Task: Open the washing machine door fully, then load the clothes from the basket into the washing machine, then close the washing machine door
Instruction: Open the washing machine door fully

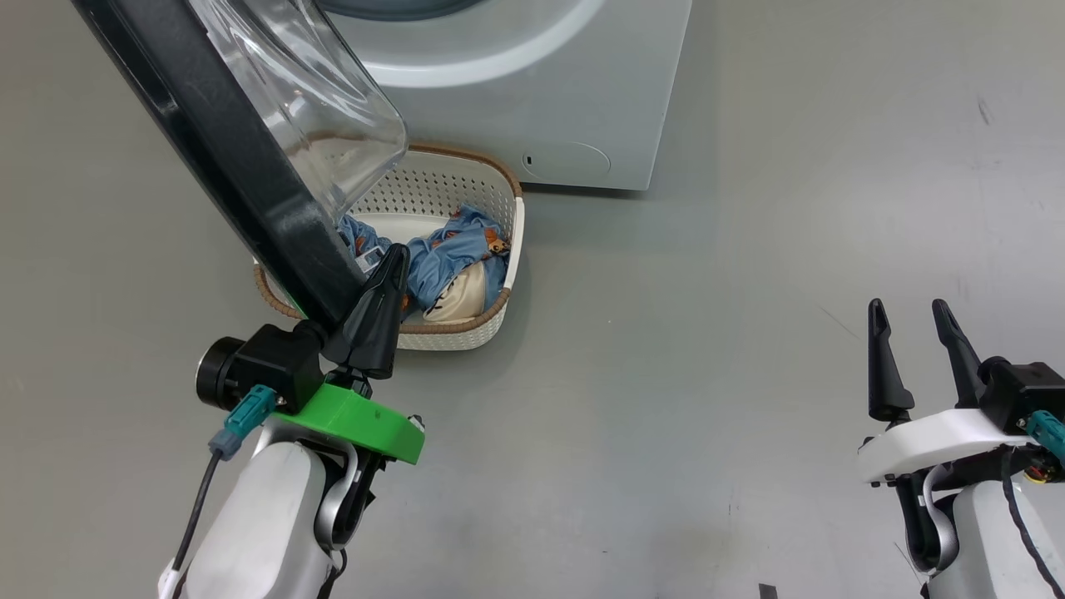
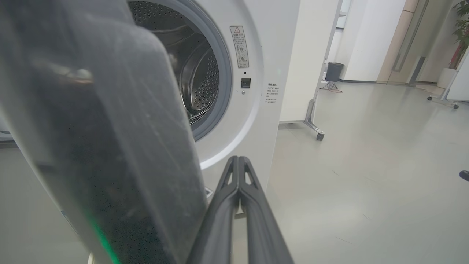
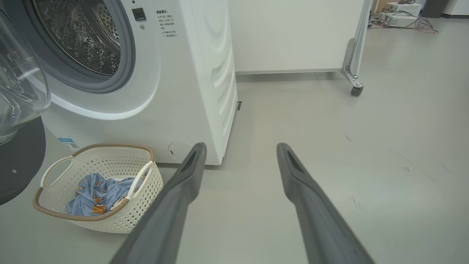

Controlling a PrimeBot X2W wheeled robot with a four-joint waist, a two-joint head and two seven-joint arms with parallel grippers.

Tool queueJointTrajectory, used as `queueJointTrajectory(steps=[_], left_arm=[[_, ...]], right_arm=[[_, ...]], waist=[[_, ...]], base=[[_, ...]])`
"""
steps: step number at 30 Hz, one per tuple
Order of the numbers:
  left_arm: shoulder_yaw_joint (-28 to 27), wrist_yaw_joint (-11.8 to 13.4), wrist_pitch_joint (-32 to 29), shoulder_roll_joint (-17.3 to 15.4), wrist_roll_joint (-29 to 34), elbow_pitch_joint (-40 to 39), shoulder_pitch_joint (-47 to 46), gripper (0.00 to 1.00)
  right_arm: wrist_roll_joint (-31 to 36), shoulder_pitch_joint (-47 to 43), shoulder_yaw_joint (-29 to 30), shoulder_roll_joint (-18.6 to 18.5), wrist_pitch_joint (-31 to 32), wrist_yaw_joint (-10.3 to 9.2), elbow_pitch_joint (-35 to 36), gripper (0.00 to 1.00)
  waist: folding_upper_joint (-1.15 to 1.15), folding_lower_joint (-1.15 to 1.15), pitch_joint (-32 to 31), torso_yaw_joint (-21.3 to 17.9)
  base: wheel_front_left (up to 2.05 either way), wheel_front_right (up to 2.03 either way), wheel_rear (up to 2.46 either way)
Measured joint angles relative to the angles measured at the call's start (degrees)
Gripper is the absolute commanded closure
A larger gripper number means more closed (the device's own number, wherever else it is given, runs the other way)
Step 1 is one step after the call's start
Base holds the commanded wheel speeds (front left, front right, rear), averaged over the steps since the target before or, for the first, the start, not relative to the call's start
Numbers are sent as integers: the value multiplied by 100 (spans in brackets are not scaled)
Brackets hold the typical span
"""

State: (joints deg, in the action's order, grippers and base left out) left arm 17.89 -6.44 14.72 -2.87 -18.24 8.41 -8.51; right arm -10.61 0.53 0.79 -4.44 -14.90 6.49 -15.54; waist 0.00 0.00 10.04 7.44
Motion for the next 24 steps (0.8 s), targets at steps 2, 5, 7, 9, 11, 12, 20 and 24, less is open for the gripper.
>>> queueJointTrajectory(steps=[2, 5, 7, 9, 11, 12, 20, 24], left_arm=[[-20, 19, 0, 5, 0, 38, 4, 100], [-90, 62, 0, 20, 3, 71, 14, 100], [-123, 94, 0, 19, 9, 97, 16, 100], [-149, 111, -1, 19, 14, 101, 18, 100], [-170, 146, -1, 20, 34, 90, 21, 100], [-182, 149, -1, 20, 63, 85, 23, 100], [-343, 296, 5, 30, 143, 20, 92, 100], [-455, 380, 5, 56, 154, 18, 149, 100]], right_arm=[[0, 1, 1, 2, 0, 1, -9, 0], [0, 1, 9, 5, 0, 1, -33, 0], [0, 1, 12, 16, 0, 1, -49, 0], [0, 1, 18, 29, 0, 2, -51, 0], [0, 1, 42, 33, 0, 2, -51, 0], [-1, 1, 57, 34, 0, 2, -52, 0], [-1, 1, 81, 34, 0, 3, -55, 0], [-1, -2, 108, 33, 0, 4, -58, 0]], waist=[[0, 0, -9, 41], [0, 0, -30, 101], [0, 0, -48, 138], [0, 0, -64, 181], [0, 0, -71, 230], [0, 0, -73, 257], [0, 0, -66, 509], [0, 0, -67, 651]], base=[[0, 0, 0], [0, 0, 0], [0, 0, 0], [0, 0, 0], [0, 0, 0], [0, 0, 0], [0, 0, 0], [0, 0, 0]])
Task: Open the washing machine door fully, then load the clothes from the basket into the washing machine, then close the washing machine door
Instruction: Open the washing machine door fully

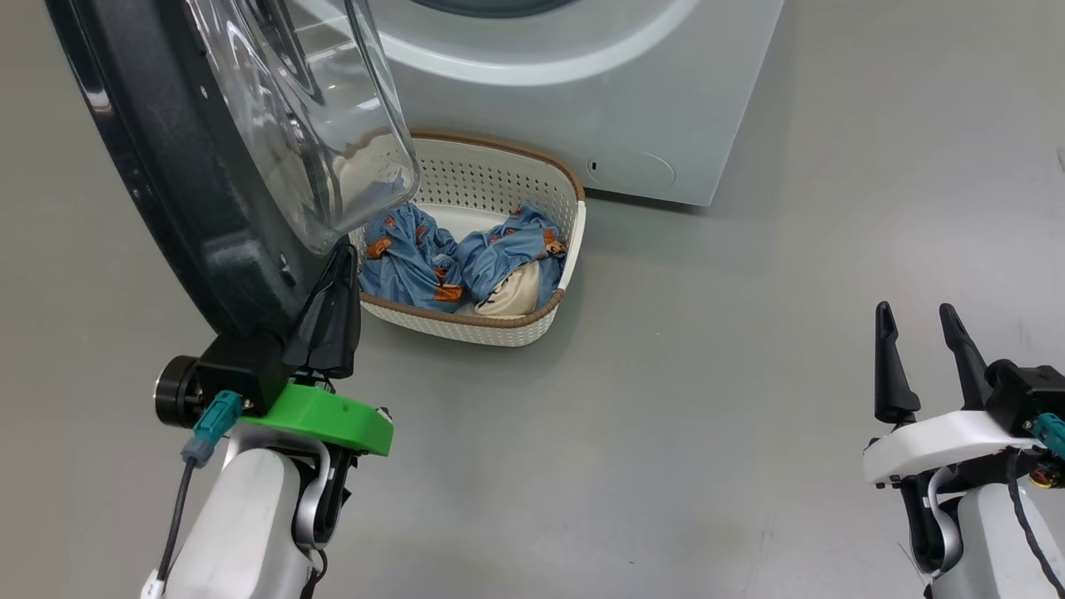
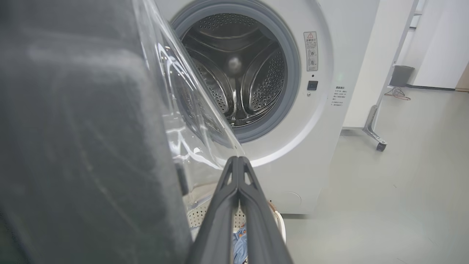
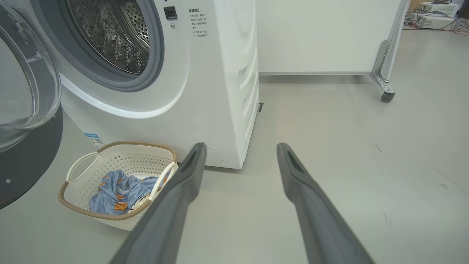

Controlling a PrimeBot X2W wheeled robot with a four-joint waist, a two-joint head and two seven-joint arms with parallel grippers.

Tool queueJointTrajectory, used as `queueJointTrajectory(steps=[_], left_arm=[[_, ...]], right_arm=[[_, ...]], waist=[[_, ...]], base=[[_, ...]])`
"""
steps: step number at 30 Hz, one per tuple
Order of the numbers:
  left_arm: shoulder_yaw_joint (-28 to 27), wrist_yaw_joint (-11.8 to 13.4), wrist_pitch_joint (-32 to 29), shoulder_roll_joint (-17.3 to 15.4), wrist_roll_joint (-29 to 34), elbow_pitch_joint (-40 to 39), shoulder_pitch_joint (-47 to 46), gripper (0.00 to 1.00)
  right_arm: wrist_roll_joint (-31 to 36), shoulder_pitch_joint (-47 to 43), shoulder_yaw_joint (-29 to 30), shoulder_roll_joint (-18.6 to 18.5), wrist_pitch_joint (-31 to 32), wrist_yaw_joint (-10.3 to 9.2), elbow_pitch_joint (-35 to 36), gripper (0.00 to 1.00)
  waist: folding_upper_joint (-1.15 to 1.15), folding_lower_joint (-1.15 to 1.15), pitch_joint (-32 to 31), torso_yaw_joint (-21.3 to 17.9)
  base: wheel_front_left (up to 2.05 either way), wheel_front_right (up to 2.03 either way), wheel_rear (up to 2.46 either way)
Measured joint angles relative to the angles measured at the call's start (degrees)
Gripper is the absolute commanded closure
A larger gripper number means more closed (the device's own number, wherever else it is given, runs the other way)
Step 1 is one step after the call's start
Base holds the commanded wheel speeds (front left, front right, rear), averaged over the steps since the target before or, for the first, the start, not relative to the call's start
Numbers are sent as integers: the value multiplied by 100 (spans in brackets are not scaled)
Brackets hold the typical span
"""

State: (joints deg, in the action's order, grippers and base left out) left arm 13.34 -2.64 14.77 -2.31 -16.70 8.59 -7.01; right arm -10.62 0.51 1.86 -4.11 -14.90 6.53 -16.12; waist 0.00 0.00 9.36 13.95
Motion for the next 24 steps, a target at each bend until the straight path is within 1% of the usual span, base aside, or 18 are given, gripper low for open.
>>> queueJointTrajectory(steps=[3, 6, 11, 13, 16, 18, 22, 24], left_arm=[[-108, 161, -1, 0, 5, 21, 11, 100], [-214, 266, -1, -7, 5, 40, 35, 100], [-232, 304, -1, -7, 4, 130, 174, 100], [-248, 318, -1, -5, 3, 172, 205, 100], [-357, 327, -1, -2, 3, 224, 268, 100], [-442, 377, -2, -4, 1, 257, 301, 100], [-613, 399, -3, -15, -7, 308, 382, 100], [-671, 421, -3, -73, -3, 336, 409, 100]], right_arm=[[0, -10, 34, -4, 0, 9, -11, 0], [0, -15, 69, -10, 0, 15, -20, 0], [-2, -31, 111, -19, 0, 16, -33, 0], [-2, -73, 111, -18, 0, 46, -52, 0], [-2, -115, 90, -14, 0, 46, -100, 0], [-2, -115, 66, -7, 0, 46, -105, 0], [-1, -129, -30, 4, 0, 46, -140, 0], [-1, -133, -70, 33, 0, 47, -148, 0]], waist=[[0, 0, -10, 124], [0, 0, -25, 262], [0, 0, -60, 518], [0, 0, -84, 621], [0, 0, -145, 761], [0, 0, -210, 830], [0, 0, -359, 925], [0, 0, -423, 947]], base=[[0, 0, 0], [0, 0, 0], [0, 0, 0], [0, 0, 0], [0, 0, 0], [0, 0, 0], [0, 0, 0], [0, 0, 0]])
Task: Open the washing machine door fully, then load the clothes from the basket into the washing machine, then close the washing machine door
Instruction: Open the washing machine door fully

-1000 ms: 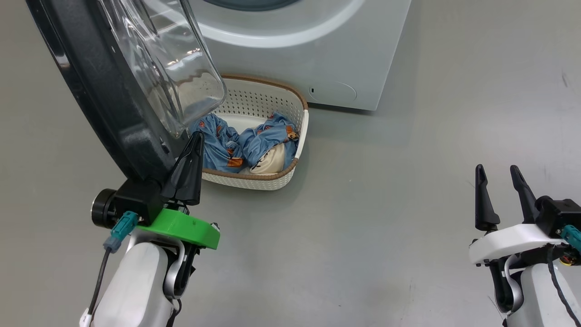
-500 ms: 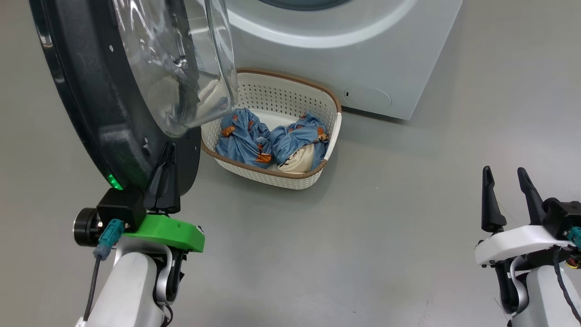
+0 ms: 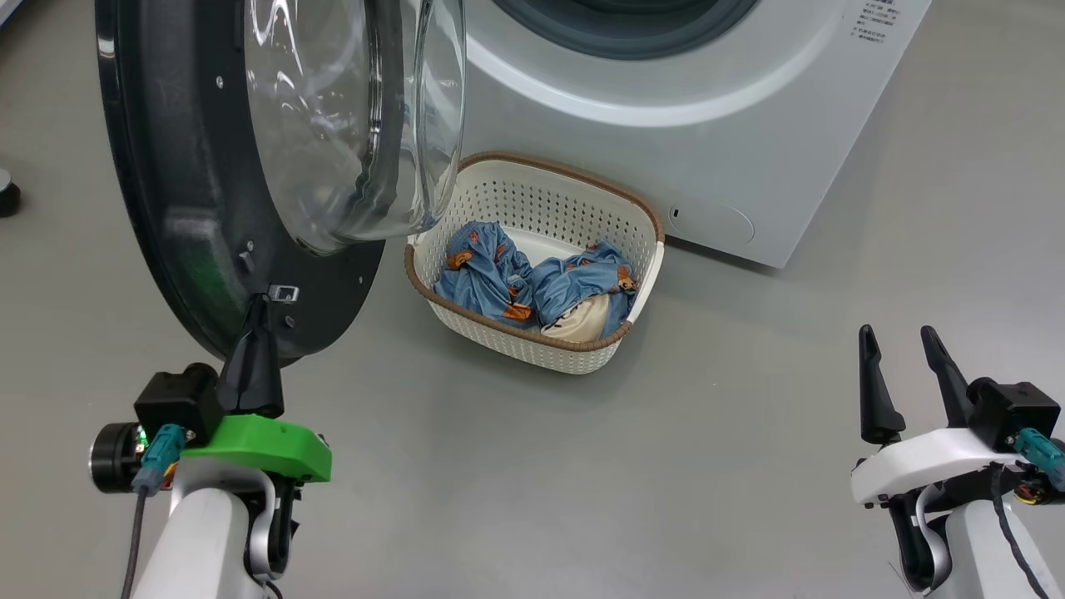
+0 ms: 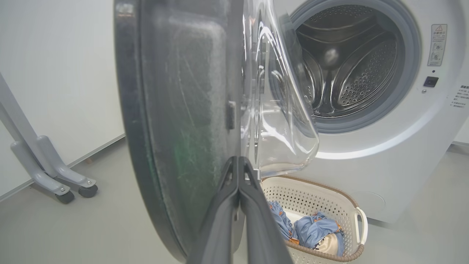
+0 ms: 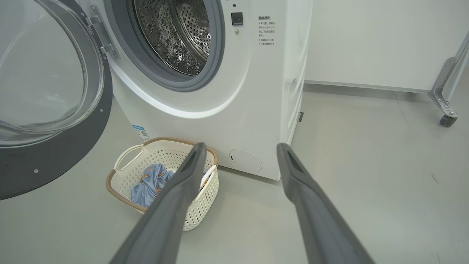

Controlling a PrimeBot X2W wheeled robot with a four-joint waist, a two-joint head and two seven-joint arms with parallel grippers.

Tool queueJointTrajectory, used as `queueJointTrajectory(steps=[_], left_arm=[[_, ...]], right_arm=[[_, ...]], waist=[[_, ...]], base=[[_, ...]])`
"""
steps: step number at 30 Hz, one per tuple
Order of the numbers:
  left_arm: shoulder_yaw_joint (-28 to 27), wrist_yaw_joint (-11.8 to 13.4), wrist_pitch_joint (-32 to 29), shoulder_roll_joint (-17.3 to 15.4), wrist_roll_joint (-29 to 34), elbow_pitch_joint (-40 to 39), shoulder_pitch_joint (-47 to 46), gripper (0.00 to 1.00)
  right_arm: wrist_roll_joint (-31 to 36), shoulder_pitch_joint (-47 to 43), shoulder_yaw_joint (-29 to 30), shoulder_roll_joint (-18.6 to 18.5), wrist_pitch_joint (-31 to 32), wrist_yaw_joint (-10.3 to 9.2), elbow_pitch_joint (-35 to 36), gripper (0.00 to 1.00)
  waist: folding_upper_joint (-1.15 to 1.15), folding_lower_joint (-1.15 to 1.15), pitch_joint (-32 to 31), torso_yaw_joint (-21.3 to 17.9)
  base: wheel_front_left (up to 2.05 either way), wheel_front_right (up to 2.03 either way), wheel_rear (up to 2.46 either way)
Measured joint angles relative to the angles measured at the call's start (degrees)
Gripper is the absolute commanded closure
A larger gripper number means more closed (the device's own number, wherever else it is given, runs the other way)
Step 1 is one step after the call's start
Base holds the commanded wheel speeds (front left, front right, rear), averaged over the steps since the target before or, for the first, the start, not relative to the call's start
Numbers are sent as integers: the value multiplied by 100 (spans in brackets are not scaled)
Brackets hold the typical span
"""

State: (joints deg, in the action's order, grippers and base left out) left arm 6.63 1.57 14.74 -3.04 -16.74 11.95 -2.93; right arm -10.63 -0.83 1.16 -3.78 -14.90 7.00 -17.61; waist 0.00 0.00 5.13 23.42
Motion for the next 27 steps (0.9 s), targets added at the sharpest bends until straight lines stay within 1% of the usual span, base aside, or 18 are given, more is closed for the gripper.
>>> queueJointTrajectory(steps=[5, 12, 16, 23, 24, 27], left_arm=[[-225, 25, -3, -185, -1, 64, 32, 100], [-336, 25, -3, -268, -16, 203, -42, 100], [-498, 26, -3, -374, -52, 375, -158, 100], [-851, 68, -3, -493, -186, 624, -361, 100], [-894, 105, -3, -506, -231, 644, -396, 100], [-1182, 160, -4, -565, -276, 787, -550, 100]], right_arm=[[0, -2, -99, 7, 0, 1, -1, 0], [0, 0, -101, 3, 0, 0, 1, 0], [0, 6, -100, -1, 0, 1, 10, 0], [1, 35, -92, -78, 0, 1, 51, 0], [1, 36, -88, -108, 0, 1, 58, 0], [13, 59, -56, -205, 0, 1, 92, 0]], waist=[[0, 0, -31, -42], [0, 0, 66, -157], [0, 0, 159, -223], [0, 0, 346, -326], [0, 0, 375, -336], [0, 0, 499, -366]], base=[[0, 0, 0], [0, 0, 0], [0, 0, 0], [0, 0, 0], [0, 0, 0], [0, 0, 0]])
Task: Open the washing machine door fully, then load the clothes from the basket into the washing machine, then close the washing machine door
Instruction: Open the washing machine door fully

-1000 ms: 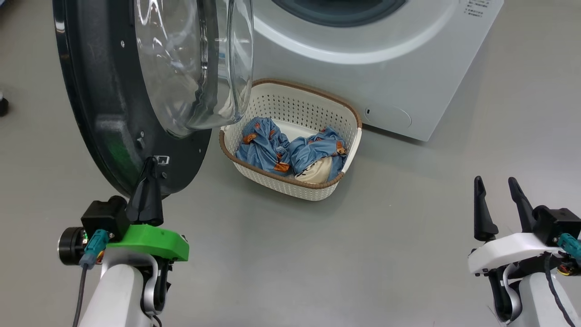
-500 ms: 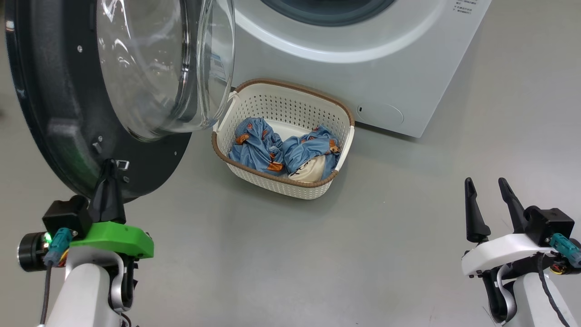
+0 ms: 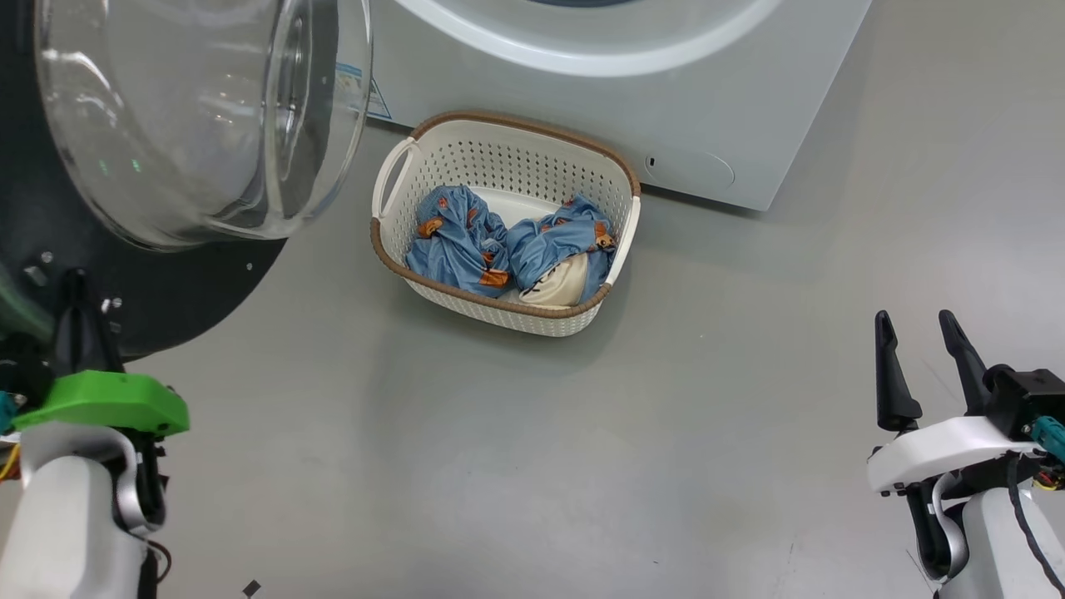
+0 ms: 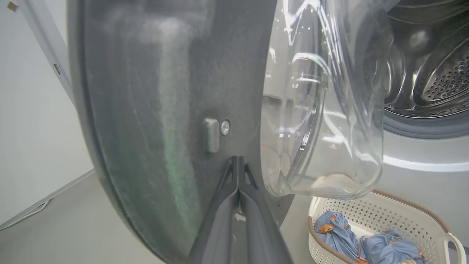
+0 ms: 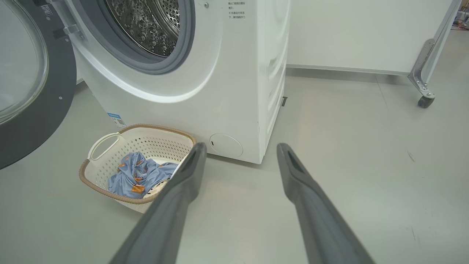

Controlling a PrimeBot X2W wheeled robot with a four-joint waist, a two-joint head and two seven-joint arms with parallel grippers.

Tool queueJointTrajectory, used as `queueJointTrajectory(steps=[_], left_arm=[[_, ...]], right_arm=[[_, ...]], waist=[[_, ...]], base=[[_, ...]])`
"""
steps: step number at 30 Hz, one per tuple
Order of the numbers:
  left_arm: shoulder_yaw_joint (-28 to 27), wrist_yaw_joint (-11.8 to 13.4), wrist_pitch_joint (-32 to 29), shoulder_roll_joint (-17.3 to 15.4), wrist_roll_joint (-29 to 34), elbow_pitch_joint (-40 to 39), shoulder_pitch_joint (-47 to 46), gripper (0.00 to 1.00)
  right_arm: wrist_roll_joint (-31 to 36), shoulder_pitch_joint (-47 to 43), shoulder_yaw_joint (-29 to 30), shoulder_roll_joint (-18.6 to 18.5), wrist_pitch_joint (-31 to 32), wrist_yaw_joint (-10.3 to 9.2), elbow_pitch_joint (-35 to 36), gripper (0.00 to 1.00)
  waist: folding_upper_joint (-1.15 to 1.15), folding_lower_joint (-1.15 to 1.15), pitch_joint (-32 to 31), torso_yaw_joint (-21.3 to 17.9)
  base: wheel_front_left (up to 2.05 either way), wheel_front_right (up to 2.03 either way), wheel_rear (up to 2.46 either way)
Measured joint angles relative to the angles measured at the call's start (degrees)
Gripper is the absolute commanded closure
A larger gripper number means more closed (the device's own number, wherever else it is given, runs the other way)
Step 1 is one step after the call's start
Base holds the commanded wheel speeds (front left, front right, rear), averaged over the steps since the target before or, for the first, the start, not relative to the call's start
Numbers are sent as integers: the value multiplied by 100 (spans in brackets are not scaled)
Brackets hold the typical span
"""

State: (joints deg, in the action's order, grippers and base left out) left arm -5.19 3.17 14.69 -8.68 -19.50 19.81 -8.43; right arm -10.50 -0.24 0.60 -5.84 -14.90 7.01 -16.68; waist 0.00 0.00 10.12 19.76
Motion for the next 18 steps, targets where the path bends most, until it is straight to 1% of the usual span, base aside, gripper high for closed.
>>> queueJointTrajectory(steps=[3, 6, 9, 18], left_arm=[[-208, 41, 1, -156, -37, 49, -97, 100], [-356, 59, 1, -244, -73, 119, -206, 100], [-441, 62, 1, -261, -126, 189, -312, 100], [-745, 71, 1, -261, -285, 434, -630, 100]], right_arm=[[31, 65, -27, -25, 0, 0, 29, 0], [45, 149, -40, -85, 0, 0, 71, 0], [45, 203, -22, -157, 0, 0, 79, 0], [45, 272, 15, -200, 0, 0, 132, 0]], waist=[[0, 0, 101, -22], [0, 0, 207, -47], [0, 0, 310, -73], [0, 0, 568, -111]], base=[[0, 0, 0], [0, 0, 0], [0, 0, 0], [0, 0, 0]])
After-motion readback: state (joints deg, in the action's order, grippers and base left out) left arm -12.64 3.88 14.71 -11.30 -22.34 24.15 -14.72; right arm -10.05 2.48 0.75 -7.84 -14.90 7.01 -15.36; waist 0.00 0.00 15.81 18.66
